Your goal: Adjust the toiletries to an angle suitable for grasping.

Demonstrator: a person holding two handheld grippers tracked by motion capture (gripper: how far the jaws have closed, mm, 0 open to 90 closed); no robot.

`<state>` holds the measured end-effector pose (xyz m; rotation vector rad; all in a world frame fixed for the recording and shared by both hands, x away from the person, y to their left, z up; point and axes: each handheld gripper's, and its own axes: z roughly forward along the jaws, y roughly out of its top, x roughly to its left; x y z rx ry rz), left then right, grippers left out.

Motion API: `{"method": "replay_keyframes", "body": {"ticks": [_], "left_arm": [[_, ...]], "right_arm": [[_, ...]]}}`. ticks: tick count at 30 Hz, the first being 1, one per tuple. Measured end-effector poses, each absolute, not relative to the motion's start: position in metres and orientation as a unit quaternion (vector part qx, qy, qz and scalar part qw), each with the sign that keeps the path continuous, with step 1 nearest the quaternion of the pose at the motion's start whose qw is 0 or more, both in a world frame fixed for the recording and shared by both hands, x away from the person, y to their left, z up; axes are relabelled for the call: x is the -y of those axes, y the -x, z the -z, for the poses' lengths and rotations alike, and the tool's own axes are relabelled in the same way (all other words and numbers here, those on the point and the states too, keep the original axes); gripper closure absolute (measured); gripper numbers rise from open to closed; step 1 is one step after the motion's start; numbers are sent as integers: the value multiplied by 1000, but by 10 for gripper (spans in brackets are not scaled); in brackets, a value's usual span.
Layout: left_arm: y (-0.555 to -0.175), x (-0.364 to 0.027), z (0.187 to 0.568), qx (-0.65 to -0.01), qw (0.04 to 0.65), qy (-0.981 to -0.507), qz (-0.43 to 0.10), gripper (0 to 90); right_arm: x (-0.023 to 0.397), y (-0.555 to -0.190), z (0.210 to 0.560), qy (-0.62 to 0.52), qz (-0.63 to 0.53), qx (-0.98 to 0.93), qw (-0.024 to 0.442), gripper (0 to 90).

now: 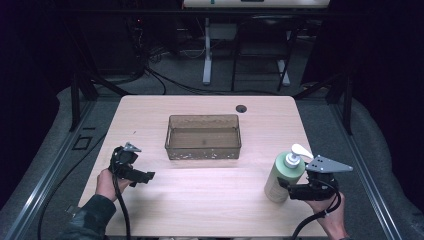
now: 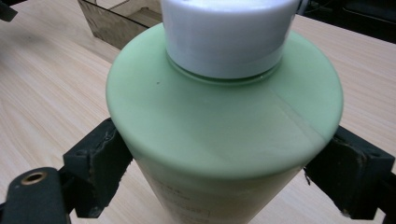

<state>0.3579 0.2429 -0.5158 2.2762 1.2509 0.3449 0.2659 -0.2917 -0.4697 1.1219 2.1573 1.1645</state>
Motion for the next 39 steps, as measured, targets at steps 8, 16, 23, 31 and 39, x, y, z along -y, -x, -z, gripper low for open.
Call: {"method": "replay_keyframes", "body": {"ticks": [8,16,23,31,39], "left_arm": [[-358,-243,516,-460,260,-840,-125,1],[-358,-243,516,-458,263,-840,-123,1],[-358,-244,515,-458,266,-839,-121,1],[-358,-243,512,-457,270,-838,-125,1],[-358,-244,510,-450,276,-840,-124,1]], "right_arm": [[273,-280,469,-390,-421,-791,214,120],[249,-294,468,-367,-422,-804,201,120],[226,-308,467,-344,-426,-816,185,120],[199,-320,468,-315,-435,-827,167,120],[169,-332,467,-277,-437,-841,155,120]]}}
